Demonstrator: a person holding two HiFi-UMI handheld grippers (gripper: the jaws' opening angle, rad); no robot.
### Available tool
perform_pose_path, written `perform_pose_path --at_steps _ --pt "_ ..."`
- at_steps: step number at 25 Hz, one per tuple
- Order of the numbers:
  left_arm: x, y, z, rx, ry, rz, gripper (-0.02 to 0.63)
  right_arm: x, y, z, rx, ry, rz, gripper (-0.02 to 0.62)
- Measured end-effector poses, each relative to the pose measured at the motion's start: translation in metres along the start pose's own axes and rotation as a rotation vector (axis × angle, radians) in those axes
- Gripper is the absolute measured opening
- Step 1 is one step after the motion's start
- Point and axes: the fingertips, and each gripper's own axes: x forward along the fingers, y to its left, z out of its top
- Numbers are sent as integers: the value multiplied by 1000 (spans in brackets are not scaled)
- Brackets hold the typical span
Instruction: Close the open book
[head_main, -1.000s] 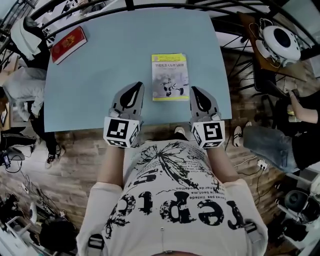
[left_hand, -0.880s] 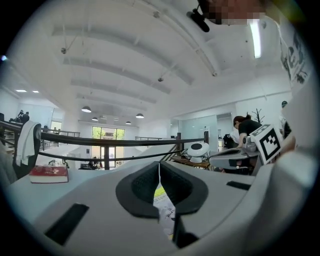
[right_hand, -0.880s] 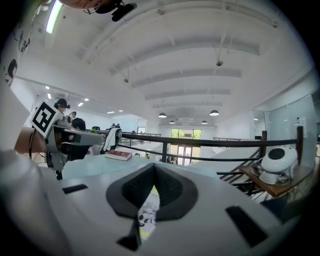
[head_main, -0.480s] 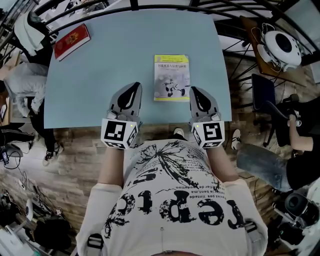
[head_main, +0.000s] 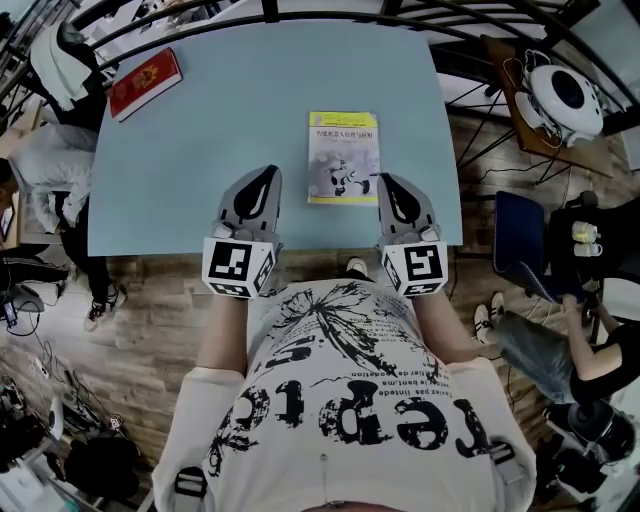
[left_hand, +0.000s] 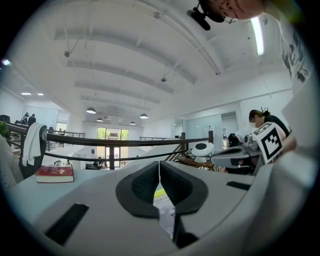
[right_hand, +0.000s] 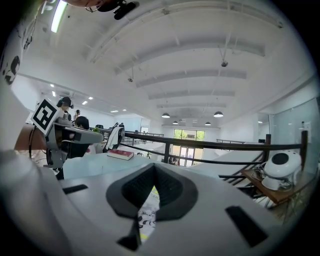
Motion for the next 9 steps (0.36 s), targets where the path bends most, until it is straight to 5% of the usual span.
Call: perform_pose_path --at_steps 9 --pt "3 -2 -5 -10 15 10 23 0 -3 -3 -5 5 2 9"
